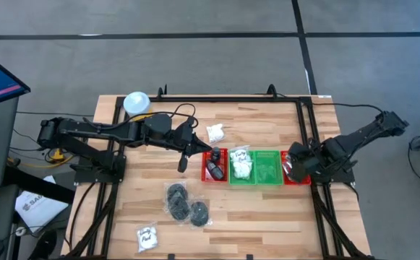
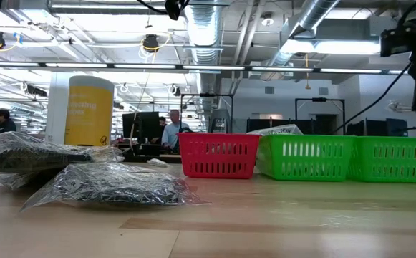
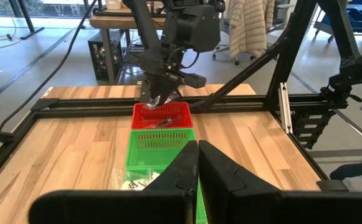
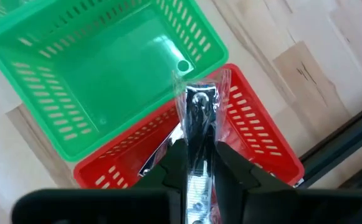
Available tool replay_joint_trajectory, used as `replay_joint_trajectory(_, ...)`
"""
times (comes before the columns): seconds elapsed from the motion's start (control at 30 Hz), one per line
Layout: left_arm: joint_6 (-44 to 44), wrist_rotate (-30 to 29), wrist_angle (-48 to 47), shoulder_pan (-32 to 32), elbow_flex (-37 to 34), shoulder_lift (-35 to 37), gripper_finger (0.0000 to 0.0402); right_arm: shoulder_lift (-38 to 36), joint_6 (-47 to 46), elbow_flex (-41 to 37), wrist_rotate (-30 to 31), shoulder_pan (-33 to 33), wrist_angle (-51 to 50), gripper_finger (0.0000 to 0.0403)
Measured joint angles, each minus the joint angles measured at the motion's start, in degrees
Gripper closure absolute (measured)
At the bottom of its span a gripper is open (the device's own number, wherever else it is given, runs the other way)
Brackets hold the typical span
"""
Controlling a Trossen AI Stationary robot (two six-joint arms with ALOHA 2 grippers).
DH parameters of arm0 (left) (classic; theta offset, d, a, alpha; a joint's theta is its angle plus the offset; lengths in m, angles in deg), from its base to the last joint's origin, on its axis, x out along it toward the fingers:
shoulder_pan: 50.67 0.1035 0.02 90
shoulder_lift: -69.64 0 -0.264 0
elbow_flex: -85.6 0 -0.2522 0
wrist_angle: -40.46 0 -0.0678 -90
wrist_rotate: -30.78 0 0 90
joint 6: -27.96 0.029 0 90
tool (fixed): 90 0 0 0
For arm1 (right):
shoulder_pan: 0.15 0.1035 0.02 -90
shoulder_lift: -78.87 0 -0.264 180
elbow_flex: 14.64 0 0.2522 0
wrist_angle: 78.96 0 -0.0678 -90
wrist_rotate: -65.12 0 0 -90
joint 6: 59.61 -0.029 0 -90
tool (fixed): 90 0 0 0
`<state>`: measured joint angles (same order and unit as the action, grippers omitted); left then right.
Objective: Pick & Place Travel size toiletries
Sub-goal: Put the silver nail cutter into the right red bin
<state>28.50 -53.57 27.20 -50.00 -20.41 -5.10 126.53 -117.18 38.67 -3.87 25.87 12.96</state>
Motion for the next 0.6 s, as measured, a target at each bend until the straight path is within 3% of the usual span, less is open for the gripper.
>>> replay_joint_trajectory(0.6,0.01,0.01,-0.01,-0.01,0.00,0.00,0.0398,0.00,0.64,0.00,-1.72,-2.43,1.46,0.0336)
